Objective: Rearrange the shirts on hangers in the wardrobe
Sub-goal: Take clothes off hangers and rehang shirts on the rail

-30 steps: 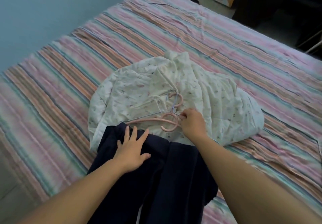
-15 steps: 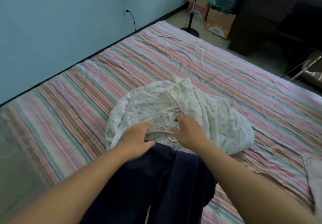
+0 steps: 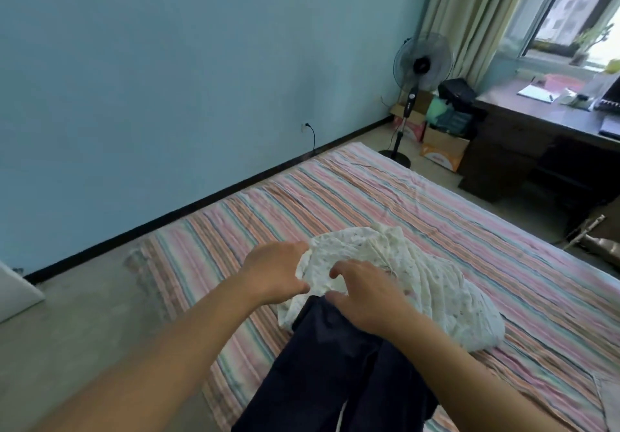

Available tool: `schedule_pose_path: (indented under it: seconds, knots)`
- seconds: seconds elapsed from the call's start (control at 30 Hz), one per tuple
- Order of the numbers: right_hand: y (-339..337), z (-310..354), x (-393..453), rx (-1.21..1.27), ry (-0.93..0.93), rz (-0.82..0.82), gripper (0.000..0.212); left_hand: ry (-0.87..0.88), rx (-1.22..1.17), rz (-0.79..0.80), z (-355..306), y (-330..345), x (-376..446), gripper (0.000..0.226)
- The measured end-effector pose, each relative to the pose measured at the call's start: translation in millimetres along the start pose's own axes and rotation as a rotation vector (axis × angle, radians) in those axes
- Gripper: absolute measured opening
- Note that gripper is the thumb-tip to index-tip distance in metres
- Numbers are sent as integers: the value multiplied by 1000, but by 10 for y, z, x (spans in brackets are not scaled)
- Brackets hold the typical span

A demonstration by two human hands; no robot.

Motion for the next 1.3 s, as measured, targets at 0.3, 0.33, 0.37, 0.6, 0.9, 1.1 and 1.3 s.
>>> schedule_pose_path:
  seconds: [0.3,0.33,0.37,0.6,0.9,1.1,1.3]
  knots:
    - [-432,2171,-995,-25,-204,-32,51,-101,60,-69,832,-1082,-2058,83]
    - [-460,2382,-1109,-39,-230,-31,53,-117,65,-81,911,-1172,-2304,83]
    - [-485,2581,-1224,-49,-253,-28,54,-135,69,-90,977,-1257,-2546,82]
    - [-558,3788,-1925,-81,-460,73,57,-259,87,-126,1191,-1580,-3951,69]
    - [-479,4793,-2439,-140,-757,231,47,-516,16,-279,1264,-2000,-5199,71]
    - [-366,5319,-2653,-135,-978,284,46,-733,-74,-238,1324,-2090,-5979,76]
    - [4,5881,-2997,-126,-1194,378,47,-990,-135,-170,1403,-1909,-6804,80]
Point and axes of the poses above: each hand's wrist, its own x-axis towards the middle knuckle, its own y-axis out of the palm, z = x × y, the point moved 8 cm from there along x, towards the middle knuckle, and after that the axes turned 13 degrees about x, right-handed, at the moved point
